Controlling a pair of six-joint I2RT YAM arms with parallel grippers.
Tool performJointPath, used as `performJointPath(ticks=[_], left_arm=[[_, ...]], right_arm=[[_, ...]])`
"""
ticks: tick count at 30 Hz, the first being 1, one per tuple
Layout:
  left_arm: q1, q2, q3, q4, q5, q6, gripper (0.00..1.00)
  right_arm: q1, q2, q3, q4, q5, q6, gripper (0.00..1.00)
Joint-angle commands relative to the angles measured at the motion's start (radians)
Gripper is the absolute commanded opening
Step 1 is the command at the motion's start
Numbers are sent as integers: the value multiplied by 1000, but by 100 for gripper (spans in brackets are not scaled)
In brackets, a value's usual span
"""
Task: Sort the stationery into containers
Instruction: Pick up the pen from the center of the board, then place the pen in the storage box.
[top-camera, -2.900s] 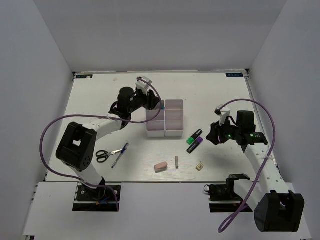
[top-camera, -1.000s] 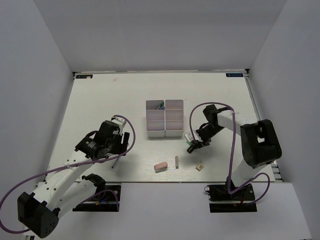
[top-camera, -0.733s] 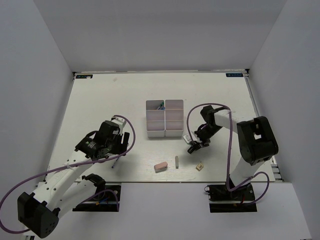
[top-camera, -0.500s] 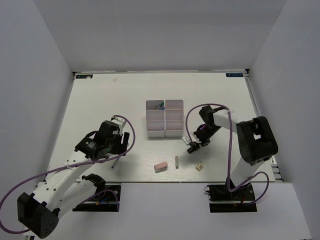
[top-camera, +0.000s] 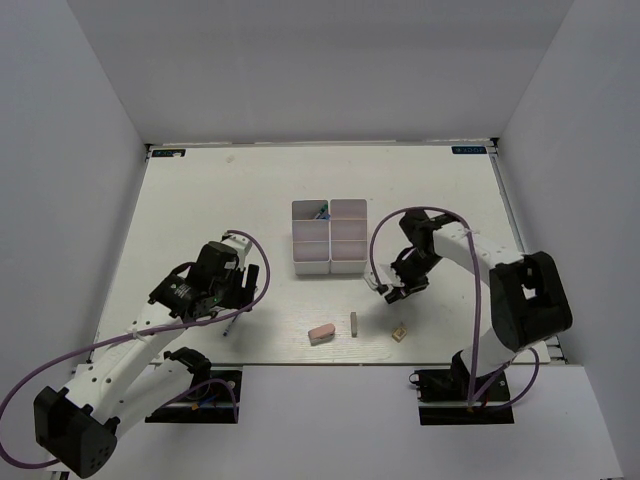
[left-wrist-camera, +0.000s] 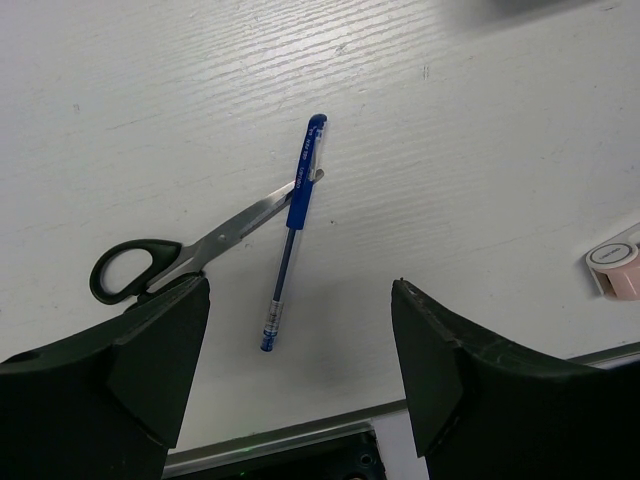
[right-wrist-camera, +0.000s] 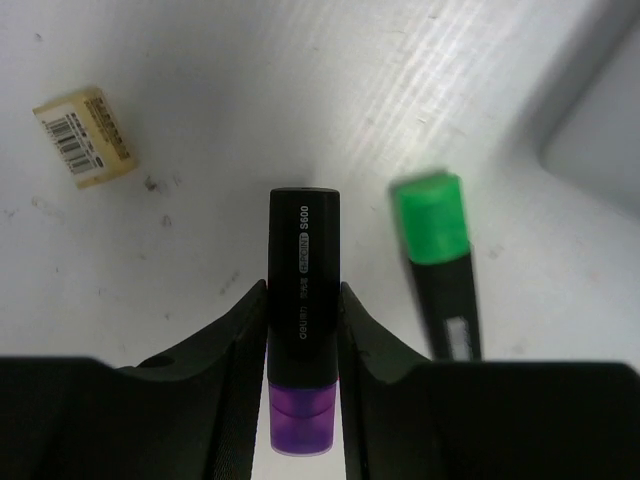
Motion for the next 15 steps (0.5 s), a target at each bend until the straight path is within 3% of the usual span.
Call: performJointPath(ticks=[1, 7, 15], left_arm=[[6, -21, -6, -1, 2, 5, 84], [6, -19, -5, 2, 5, 4, 84], [6, -16, -6, 0, 6, 7, 84]], right_arm=[[23, -96, 97, -89, 68, 103, 0], [67, -133, 311, -127, 205, 169, 0], [166, -23, 540, 97, 482, 237, 0]])
